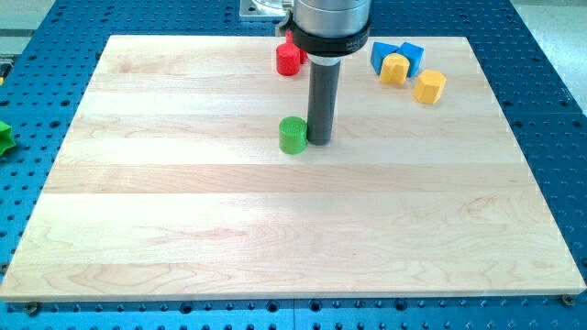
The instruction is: Place the yellow hexagon at the center left of the board
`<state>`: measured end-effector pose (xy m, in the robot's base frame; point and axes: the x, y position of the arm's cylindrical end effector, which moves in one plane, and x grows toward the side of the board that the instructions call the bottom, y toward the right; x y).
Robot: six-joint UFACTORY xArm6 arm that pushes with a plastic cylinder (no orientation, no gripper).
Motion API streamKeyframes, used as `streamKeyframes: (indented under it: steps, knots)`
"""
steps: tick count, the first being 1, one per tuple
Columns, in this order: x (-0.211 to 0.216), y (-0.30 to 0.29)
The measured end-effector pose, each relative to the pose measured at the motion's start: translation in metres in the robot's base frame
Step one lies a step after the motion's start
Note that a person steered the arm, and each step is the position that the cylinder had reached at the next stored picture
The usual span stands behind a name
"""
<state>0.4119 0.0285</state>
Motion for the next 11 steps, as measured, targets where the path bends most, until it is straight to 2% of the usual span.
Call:
streamKeyframes:
  steps: [8, 9, 10, 11]
  knots:
    - [0.005, 0.021]
    - [0.016, 0.084]
    - [-0.014, 0.171]
    - [-0.066, 0.200]
